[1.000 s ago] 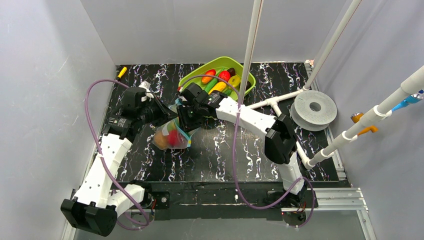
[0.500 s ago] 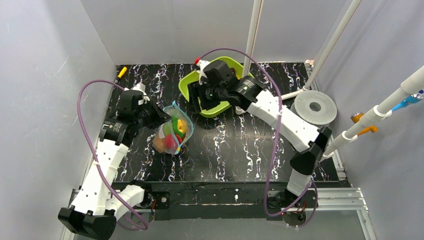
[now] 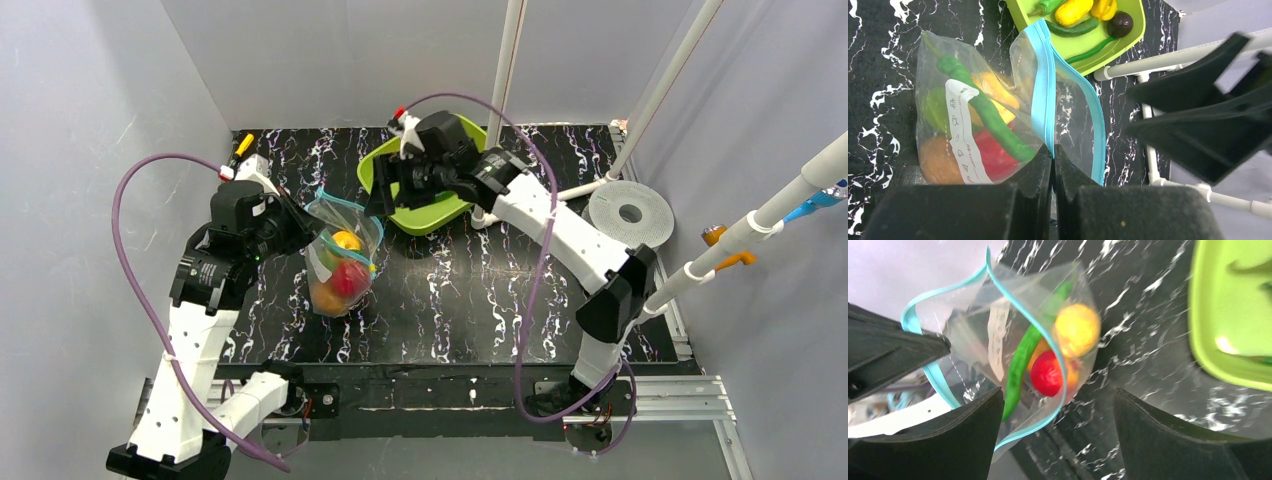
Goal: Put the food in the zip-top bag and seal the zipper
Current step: Place the fake vegetable in the zipper food storage bag, then adjust the zipper food storage bag at the center of the board.
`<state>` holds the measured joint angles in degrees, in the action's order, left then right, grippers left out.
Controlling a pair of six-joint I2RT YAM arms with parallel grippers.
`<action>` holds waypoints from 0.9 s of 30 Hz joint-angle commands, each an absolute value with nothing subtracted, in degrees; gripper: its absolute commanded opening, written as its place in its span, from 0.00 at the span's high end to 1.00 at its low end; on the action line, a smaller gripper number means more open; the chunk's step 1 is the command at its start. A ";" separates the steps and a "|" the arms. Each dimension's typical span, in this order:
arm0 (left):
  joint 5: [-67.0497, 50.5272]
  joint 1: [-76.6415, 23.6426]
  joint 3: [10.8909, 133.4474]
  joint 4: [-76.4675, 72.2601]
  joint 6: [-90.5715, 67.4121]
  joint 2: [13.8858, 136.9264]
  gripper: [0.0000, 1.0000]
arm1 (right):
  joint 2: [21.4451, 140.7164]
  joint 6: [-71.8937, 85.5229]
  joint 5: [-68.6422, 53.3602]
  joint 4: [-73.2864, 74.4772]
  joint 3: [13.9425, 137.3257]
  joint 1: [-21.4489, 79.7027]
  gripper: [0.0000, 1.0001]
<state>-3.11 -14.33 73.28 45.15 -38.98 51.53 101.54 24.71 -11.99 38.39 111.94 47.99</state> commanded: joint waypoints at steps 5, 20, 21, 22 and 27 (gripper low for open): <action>-2.35 -14.12 74.23 45.30 -38.56 51.32 1.00 | 105.97 33.91 -23.15 33.88 107.45 50.67 0.28; 1.95 -14.11 78.16 49.72 -38.82 49.59 1.00 | 110.34 26.35 -12.52 52.75 130.92 55.07 0.99; 1.95 -14.07 78.88 50.35 -39.68 49.27 1.00 | 110.92 26.53 -12.78 54.46 133.02 55.36 0.99; 1.63 -14.14 79.28 50.82 -40.52 49.09 1.00 | 111.30 26.72 -12.98 55.33 134.24 55.70 0.99; 0.64 -14.09 71.40 47.40 -44.43 48.25 1.00 | 110.58 27.54 -13.42 49.11 125.16 56.43 0.99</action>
